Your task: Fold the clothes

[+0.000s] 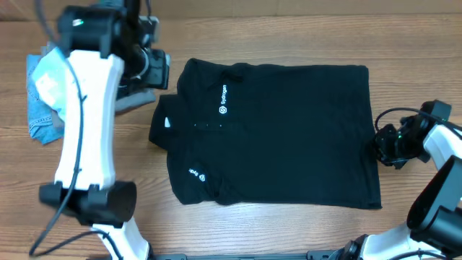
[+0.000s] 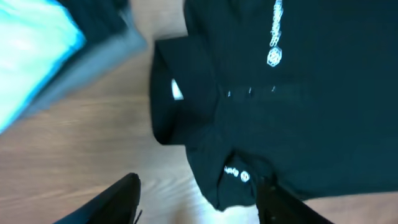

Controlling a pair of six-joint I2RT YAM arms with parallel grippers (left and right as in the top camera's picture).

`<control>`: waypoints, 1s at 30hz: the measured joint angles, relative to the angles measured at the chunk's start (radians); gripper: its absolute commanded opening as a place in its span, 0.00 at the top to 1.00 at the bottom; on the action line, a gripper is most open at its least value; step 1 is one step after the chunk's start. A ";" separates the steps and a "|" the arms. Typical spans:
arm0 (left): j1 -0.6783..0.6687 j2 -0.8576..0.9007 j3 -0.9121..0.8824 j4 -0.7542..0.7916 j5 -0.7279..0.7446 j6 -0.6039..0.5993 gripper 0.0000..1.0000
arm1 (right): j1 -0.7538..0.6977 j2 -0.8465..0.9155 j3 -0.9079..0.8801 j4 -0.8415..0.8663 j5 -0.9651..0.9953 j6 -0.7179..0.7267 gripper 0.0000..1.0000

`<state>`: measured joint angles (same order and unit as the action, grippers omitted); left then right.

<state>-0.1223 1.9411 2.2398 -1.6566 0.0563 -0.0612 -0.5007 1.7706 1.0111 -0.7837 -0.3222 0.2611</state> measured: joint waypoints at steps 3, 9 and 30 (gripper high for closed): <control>0.000 0.031 -0.147 0.069 0.025 0.000 0.38 | 0.000 0.008 -0.006 0.026 -0.006 0.000 0.71; 0.000 0.036 -0.478 0.299 0.085 0.000 0.36 | 0.005 0.008 -0.006 0.059 -0.013 -0.002 0.96; -0.003 -0.004 -1.010 0.745 0.113 0.000 0.34 | -0.016 0.009 0.270 -0.299 0.021 0.001 0.61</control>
<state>-0.1249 1.9373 1.2297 -0.9119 0.1688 -0.0608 -0.5171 1.7798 1.2812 -1.0832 -0.3016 0.2623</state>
